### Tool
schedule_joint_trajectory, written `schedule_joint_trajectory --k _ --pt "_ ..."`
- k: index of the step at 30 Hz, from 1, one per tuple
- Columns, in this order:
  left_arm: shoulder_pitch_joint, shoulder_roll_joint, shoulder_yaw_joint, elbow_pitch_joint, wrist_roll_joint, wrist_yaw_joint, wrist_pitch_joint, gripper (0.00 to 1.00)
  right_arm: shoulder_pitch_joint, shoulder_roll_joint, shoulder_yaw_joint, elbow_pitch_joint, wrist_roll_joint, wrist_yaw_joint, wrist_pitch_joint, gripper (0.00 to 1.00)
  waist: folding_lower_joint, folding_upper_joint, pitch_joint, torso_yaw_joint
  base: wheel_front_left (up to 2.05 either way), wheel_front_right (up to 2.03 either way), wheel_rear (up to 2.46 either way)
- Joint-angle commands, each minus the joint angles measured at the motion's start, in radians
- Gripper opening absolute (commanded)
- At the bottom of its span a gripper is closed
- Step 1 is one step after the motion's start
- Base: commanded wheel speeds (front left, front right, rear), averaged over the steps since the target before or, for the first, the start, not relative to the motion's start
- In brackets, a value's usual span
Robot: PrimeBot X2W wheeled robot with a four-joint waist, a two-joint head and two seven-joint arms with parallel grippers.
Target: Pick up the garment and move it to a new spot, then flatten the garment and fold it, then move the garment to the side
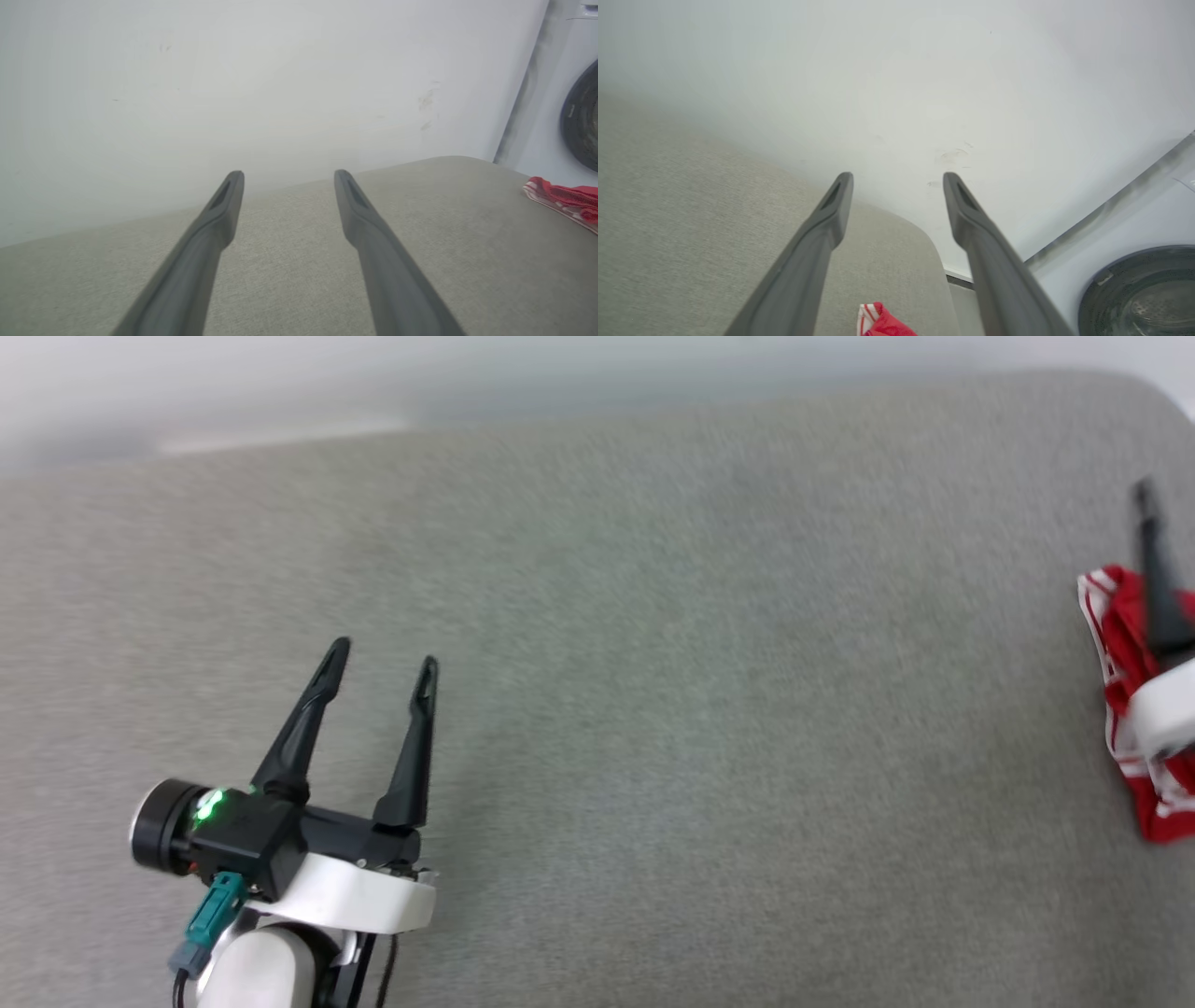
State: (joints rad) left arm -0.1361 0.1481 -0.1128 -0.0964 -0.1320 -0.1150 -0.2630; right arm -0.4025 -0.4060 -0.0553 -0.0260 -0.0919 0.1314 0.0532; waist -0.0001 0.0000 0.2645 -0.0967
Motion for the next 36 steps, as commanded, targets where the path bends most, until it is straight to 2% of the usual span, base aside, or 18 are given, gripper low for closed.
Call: schedule_joint_trajectory --k 1,7,15,24,36 --pt "0.015 0.0 0.014 0.005 0.013 0.003 -0.002 1.0 0.048 0.05 -0.001 -0.027 0.018 -0.001 -0.023 1.0 0.0001 0.0 -0.068 0.052 0.0 0.0 0.0" --pt "0.059 -0.026 0.057 0.015 0.015 0.018 -0.002 1.0 0.21 0.196 0.007 -0.073 0.068 -0.001 -0.081 1.0 0.0001 0.0 -0.12 0.092 0.0 0.0 0.0" --pt "0.123 -0.053 0.099 0.043 -0.004 0.01 -0.002 1.0 0.33 0.298 0.007 -0.046 0.097 -0.001 -0.166 1.0 0.0001 0.0 -0.158 0.112 0.0 0.0 0.0" --pt "0.166 -0.07 0.132 0.084 -0.009 0.01 -0.002 1.0 0.373 0.347 -0.015 0.017 0.131 -0.001 -0.234 1.0 0.0001 0.0 -0.182 0.112 0.0 0.0 0.0" --pt "0.183 -0.087 0.148 0.087 -0.036 0.0 -0.002 1.0 0.368 0.357 -0.013 0.041 0.121 -0.001 -0.254 1.0 0.0001 0.0 -0.197 0.111 0.0 0.0 0.0"
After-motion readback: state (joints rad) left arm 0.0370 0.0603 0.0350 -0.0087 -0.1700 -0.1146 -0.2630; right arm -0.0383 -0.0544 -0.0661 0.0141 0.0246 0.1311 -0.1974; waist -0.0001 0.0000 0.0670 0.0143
